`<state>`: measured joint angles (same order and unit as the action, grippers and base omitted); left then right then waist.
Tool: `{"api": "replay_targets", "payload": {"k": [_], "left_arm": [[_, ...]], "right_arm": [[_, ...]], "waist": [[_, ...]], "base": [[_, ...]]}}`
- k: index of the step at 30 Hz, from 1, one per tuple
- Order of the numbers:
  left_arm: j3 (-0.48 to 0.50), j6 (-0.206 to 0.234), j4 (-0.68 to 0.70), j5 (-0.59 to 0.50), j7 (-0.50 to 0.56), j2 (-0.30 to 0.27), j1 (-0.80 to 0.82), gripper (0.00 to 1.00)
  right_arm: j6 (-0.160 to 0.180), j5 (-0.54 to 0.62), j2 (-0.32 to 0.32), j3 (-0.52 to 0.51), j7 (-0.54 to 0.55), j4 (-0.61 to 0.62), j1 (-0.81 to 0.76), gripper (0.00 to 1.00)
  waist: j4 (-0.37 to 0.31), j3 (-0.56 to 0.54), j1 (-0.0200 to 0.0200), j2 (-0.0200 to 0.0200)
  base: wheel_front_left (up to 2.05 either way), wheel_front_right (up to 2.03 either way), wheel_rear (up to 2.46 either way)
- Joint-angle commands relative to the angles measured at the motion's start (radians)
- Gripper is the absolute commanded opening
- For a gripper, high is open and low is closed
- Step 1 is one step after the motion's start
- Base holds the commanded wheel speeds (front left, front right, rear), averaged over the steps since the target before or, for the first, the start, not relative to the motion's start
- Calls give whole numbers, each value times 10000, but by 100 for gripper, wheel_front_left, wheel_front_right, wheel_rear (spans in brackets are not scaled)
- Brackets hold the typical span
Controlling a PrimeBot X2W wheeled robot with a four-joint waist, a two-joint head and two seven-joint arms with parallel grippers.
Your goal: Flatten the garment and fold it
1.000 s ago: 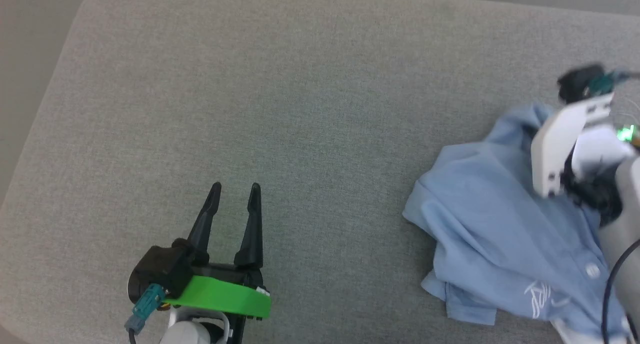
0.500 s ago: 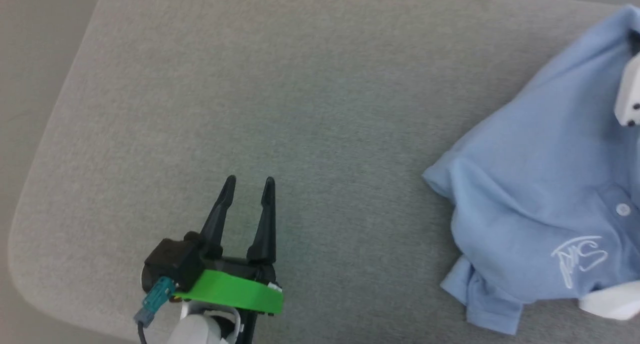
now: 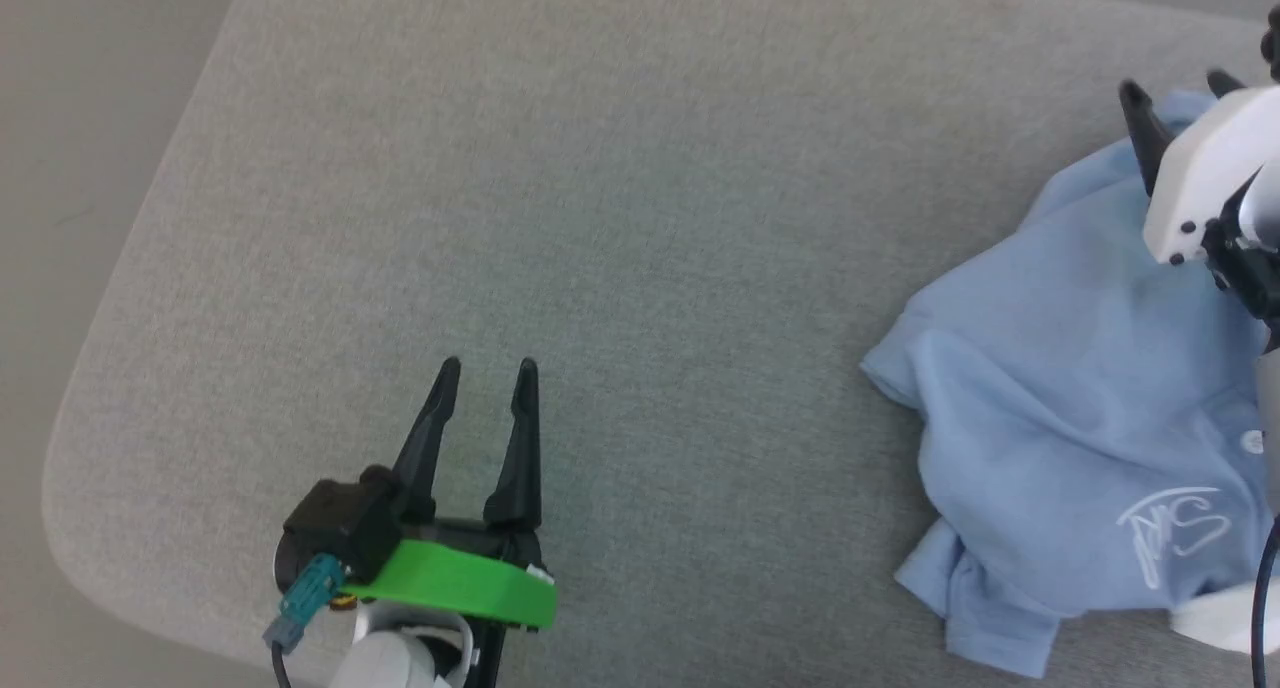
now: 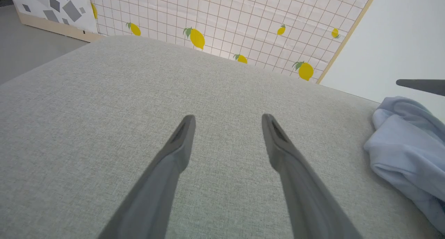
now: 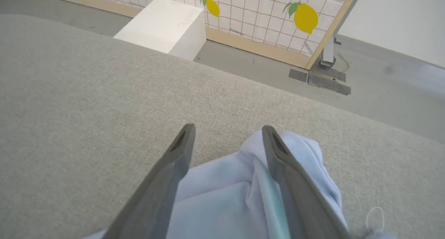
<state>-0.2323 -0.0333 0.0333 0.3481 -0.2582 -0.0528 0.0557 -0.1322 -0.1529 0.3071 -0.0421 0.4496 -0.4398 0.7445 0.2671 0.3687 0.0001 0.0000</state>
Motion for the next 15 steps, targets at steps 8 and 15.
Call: {"api": "replay_targets", "payload": {"k": [8,15], "left_arm": [[437,-57,1,-314,-36,26,-729,100],[748,-133,146,-455,-36,26,-1293,100]], "right_arm": [[15,-760,-164,-381,-781,2904,-2111,100],[15,-127,-1788,-1809,-2281,5568,-5477,100]], "waist": [[-1197,-1709,-1,0],[-1640,-2050,-1,0]], "base": [[0,0,0],[0,0,0]]}}
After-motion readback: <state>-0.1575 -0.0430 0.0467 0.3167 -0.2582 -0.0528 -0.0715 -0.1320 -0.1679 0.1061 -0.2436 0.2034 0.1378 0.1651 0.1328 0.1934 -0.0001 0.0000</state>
